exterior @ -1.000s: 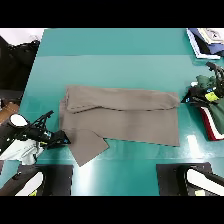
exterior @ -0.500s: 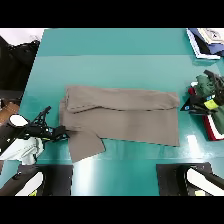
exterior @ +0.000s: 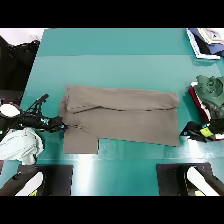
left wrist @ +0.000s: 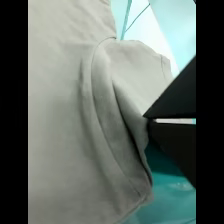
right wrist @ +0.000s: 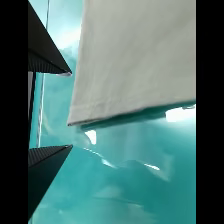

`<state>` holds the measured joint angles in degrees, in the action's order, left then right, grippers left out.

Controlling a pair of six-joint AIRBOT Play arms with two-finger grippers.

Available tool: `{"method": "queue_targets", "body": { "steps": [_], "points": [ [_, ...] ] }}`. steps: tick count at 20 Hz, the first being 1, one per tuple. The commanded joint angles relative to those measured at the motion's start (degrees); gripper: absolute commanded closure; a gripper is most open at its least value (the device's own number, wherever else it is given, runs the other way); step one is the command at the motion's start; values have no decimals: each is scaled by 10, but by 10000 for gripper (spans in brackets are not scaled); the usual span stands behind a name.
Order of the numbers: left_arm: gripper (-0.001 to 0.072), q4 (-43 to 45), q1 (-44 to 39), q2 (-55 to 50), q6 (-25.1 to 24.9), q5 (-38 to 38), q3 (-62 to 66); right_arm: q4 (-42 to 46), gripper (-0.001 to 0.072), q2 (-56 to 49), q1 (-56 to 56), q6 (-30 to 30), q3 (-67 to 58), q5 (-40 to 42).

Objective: Fold the shirts.

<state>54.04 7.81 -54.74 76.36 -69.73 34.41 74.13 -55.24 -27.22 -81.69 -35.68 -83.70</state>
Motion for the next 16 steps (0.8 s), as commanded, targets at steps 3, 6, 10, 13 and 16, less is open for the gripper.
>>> {"method": "queue_targets", "body": {
  "steps": [3, 6, 10, 13, 16],
  "points": [
    [675, 0, 0, 0, -4, -3, 9, 4, 269, -13, -6, 8, 58, 28],
    [675, 0, 0, 0, -4, -4, 9, 4, 269, -29, 20, 8, 66, 42],
    [675, 0, 0, 0, -4, -9, 9, 5, 435, -41, 72, 8, 67, 63],
    [676, 0, 0, 1, -4, -22, 10, 6, 684, -10, 83, 8, 67, 72],
    [678, 0, 0, 39, -13, -58, 12, 10, 686, 50, 66, 8, 63, 31]
  ]
}}
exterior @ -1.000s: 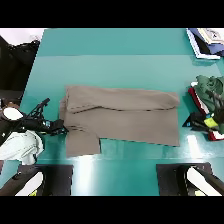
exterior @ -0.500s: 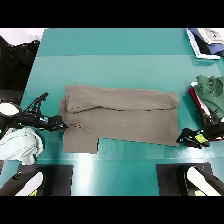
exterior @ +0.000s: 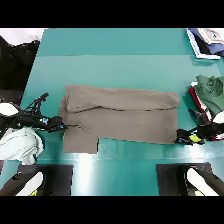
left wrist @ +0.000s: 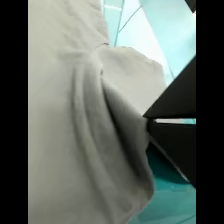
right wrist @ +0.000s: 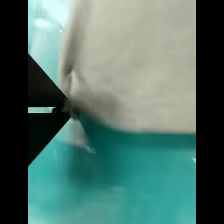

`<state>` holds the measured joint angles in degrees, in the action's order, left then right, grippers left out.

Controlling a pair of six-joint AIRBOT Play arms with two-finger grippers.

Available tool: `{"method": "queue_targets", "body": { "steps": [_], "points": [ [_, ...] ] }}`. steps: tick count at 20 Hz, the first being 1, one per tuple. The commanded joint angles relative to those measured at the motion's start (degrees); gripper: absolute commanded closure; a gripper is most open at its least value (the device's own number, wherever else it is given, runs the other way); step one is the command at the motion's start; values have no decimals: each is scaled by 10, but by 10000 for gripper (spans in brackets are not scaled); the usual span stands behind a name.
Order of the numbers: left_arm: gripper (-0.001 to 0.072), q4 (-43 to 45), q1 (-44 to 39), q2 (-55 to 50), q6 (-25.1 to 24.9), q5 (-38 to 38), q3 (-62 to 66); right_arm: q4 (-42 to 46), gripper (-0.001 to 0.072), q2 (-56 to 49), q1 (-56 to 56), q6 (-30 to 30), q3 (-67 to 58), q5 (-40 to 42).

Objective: Fold the shirts.

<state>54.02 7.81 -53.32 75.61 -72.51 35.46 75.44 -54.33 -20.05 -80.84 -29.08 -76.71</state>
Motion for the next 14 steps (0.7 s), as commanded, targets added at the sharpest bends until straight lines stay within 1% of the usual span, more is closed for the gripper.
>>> {"method": "queue_targets", "body": {
  "steps": [1, 2, 4, 5, 7, 10, 14],
  "points": [
    [678, -1, 0, 47, -2, -44, 1, -3, 687, 62, -18, -1, -12, -63],
    [678, -2, 0, 74, 10, -64, 1, -3, 687, 81, -31, -1, -23, -81],
    [676, -6, 0, 116, 16, -104, 1, -5, 687, 113, -51, -1, -53, -102],
    [676, -7, 0, 132, 25, -109, 1, -5, 687, 120, -51, -6, -68, -103],
    [676, -24, 0, 139, 24, -103, 1, -13, 687, 113, -35, -11, -96, -98],
    [676, -37, 0, 139, 24, -48, 13, -24, 687, 65, 14, -12, -146, -70],
    [676, -33, 0, 138, 22, 78, 73, -23, 687, -16, 71, -32, -239, -22]
  ]
}}
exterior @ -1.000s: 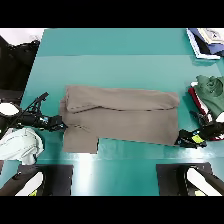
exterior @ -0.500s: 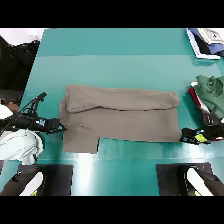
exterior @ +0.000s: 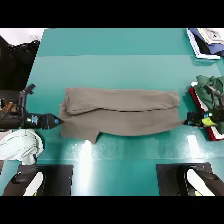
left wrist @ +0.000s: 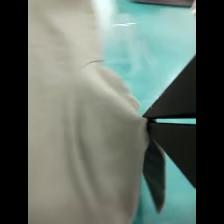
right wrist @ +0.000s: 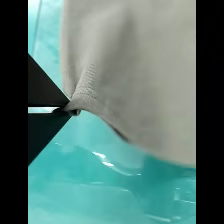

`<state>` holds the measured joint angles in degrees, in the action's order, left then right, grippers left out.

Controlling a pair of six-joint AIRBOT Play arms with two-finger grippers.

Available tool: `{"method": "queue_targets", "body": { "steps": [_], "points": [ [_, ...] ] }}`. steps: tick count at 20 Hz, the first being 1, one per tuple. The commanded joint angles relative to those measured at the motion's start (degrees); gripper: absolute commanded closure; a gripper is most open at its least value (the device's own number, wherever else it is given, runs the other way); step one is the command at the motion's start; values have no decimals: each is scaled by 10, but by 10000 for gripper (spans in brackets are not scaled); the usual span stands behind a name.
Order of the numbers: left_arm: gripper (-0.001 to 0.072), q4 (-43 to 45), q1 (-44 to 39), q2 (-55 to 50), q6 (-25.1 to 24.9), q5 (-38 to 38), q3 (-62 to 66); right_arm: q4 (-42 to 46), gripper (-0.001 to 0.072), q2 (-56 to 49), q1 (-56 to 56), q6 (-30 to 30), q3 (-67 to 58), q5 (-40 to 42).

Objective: Fold the shirts.

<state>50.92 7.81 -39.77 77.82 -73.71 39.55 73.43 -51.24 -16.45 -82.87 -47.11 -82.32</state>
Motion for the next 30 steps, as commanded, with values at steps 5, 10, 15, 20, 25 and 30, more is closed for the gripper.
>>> {"method": "queue_targets", "body": {
  "steps": [5, 10, 15, 20, 25, 30],
  "points": [
    [675, -2, 0, -58, -1, 209, 66, -3, 688, -148, 60, -22, -172, 78],
    [675, -4, 0, -162, -11, 303, 100, -4, 687, -242, 60, -22, -252, 120],
    [674, -9, 0, -268, -28, 340, 156, -4, 684, -305, 61, -22, -281, 170],
    [46, -56, 0, -334, -31, 339, 203, -71, 267, -345, 56, -6, -285, 184],
    [104, -55, 0, -331, -33, 270, 214, -138, 178, -345, -6, 37, -307, 104],
    [674, -55, 0, -332, -72, 218, 214, -138, 113, -372, -85, 68, -306, -23]
  ]
}}
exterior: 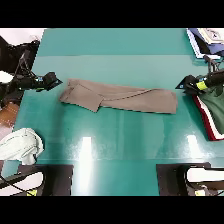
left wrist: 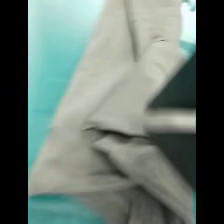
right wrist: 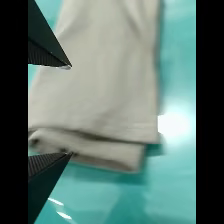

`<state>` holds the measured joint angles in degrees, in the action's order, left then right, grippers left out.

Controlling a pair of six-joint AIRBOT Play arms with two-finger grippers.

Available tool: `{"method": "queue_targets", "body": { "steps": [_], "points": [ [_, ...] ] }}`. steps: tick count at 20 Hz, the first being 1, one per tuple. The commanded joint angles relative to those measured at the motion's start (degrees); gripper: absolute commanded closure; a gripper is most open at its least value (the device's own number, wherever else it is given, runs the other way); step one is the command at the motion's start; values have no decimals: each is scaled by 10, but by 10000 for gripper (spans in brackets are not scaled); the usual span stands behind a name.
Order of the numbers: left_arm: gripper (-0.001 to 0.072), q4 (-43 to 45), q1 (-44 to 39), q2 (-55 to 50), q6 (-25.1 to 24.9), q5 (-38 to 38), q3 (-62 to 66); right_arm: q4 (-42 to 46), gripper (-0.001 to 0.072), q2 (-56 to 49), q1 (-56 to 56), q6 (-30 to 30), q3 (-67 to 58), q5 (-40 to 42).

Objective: Fold the shirts.

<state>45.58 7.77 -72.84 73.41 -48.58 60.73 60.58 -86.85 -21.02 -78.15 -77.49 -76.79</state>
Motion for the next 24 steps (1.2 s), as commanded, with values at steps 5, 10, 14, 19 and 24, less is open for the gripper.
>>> {"method": "queue_targets", "body": {
  "steps": [5, 10, 14, 19, 24],
  "points": [
    [674, -1, 1, -1, -30, -68, 2, -17, 113, -84, -65, 30, 5, -117],
    [674, -2, 1, -1, -29, -78, 2, -173, 113, -98, -65, 109, 101, -31],
    [675, -1, -4, -1, -27, -78, 2, -230, 128, -98, -56, 143, 134, 7],
    [676, 6, -95, -7, -27, -16, 15, -231, 684, -97, -19, 179, 97, 16],
    [676, 40, -208, -74, 3, -2, 123, -231, 687, -85, 44, 149, -17, -55]
  ]
}}
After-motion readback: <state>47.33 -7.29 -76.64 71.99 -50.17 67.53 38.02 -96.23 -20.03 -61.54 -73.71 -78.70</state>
